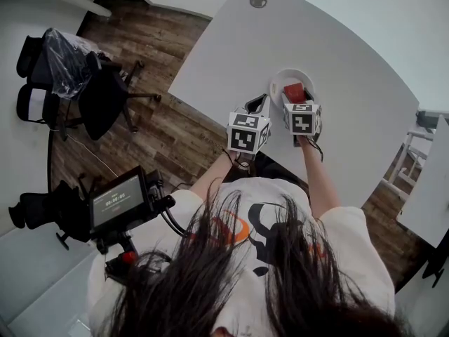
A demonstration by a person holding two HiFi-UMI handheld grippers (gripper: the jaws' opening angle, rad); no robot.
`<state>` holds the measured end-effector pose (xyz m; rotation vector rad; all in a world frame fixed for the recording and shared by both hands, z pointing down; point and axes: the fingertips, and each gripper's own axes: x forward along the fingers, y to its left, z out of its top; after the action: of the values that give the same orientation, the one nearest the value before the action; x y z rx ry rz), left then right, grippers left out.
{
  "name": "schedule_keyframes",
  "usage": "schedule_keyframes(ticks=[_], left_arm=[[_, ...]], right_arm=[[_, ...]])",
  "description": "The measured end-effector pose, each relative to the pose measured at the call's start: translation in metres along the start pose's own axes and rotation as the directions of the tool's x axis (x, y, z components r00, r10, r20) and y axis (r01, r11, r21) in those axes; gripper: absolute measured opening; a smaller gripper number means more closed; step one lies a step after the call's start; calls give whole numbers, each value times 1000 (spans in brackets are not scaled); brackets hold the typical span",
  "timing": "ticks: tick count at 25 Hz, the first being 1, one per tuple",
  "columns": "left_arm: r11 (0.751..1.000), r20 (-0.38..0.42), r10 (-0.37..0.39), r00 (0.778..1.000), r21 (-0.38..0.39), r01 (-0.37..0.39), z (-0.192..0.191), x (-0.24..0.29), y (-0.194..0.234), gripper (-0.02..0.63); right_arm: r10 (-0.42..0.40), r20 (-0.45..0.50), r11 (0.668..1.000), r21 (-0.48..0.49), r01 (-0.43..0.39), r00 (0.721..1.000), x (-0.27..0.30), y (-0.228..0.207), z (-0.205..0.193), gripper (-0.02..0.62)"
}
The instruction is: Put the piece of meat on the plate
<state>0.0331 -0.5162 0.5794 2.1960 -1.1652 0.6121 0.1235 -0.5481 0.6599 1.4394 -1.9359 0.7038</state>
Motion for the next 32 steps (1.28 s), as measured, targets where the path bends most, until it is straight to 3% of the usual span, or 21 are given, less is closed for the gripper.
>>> schedule_keyframes(ticks=[10,18,23,27,32], left_arm=[[1000,-1,4,1000,7,-4,-3,-2,-2,5],[1000,19,22,1000,13,-22,-2,-13,-9,5],[1000,41,18,999,20,-19,-4,-31,-20,5],[999,57,11,998,32,-13,-5,-44,-22,5],[999,78,-8,997,50,4,-7,-60,-29,5]], right_arm=[[28,-23,999,44,-27,999,3,4,0,316],[4,91,990,141,-17,996,-32,-9,21,316],[28,179,965,252,-73,984,-70,-2,28,316],[69,255,918,362,-161,964,-90,9,34,314],[99,309,895,387,-220,946,-117,25,34,313]])
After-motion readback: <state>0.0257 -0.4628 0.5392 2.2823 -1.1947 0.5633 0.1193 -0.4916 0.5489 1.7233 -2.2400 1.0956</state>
